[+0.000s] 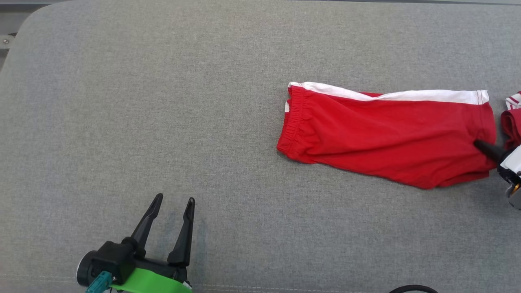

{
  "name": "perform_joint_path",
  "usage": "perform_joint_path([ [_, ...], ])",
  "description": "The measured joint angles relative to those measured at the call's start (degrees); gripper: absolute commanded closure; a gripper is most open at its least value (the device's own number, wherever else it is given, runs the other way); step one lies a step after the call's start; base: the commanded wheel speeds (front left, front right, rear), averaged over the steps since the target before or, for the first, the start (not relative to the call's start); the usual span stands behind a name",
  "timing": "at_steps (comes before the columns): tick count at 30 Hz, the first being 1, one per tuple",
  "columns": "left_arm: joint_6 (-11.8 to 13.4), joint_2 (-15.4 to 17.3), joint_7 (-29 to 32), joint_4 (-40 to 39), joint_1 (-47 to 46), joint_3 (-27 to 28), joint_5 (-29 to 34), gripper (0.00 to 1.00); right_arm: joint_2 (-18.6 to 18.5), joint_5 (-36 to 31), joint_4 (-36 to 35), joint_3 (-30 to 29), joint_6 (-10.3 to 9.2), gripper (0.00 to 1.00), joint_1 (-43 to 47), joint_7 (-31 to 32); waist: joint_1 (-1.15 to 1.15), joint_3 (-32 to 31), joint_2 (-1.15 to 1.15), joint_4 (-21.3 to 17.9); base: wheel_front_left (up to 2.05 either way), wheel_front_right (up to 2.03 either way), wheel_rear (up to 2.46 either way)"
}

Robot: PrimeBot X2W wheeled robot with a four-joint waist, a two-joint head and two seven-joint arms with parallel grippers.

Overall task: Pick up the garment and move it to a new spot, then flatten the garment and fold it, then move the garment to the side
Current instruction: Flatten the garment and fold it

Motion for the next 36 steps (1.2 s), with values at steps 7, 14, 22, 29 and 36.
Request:
perform_joint_path([
  [7,-1.2,-2.3,0.0,1.7,1.2,1.9,1.2,0.0,-1.1,0.6,-5.4,4.6,-0.01,1.0,-0.7,-1.9,0.0,-1.2,0.0,-1.0,0.0,0.0,0.0],
  [14,-2.8,-6.0,0.0,3.3,1.3,2.2,2.2,0.0,-2.0,1.4,-14.7,12.9,-0.01,1.0,-2.5,1.2,0.0,-3.0,0.0,-0.9,0.0,0.0,0.0],
  [22,-4.1,-8.4,0.0,4.3,1.1,2.2,3.1,0.0,0.9,0.3,-20.1,21.4,-0.01,1.0,-6.0,5.1,0.0,-2.9,0.0,2.0,0.0,0.0,0.0],
  [29,-4.4,-9.8,0.0,5.8,-1.0,0.1,3.2,0.0,3.3,-3.4,-16.1,26.0,-0.01,1.0,-8.2,6.1,0.0,-1.7,0.0,6.3,0.0,0.0,0.0],
  [36,-4.4,-10.3,0.0,7.0,-1.8,-2.1,2.5,0.0,5.1,-5.6,-11.2,28.3,-0.01,1.0,-9.3,6.3,0.0,-1.0,0.0,11.0,0.0,0.0,0.0],
])
